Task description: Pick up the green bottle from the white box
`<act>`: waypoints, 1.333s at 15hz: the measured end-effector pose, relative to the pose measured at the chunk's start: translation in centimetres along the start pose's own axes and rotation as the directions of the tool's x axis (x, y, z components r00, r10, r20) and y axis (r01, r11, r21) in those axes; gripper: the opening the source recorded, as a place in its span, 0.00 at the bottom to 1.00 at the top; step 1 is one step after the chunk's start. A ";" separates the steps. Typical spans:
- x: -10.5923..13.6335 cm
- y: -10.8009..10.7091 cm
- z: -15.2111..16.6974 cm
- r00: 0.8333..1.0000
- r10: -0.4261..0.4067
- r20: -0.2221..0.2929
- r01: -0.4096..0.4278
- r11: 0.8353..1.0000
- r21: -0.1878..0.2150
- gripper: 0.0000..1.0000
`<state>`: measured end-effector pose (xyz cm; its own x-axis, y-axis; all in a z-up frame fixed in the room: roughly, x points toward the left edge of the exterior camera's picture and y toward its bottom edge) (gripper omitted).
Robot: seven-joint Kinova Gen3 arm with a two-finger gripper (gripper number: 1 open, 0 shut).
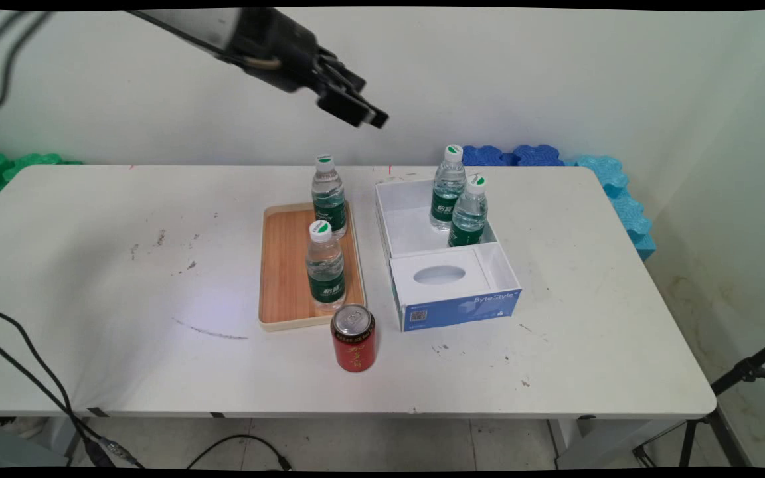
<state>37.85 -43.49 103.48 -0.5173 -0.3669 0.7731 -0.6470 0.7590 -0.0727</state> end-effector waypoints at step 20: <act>-3.8 -6.2 20.3 0.996 0.079 0.043 -0.073 0.990 -0.123 1.00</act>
<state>32.41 -57.70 88.16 -0.5906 -0.3284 0.7371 -0.5331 0.8445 -0.0509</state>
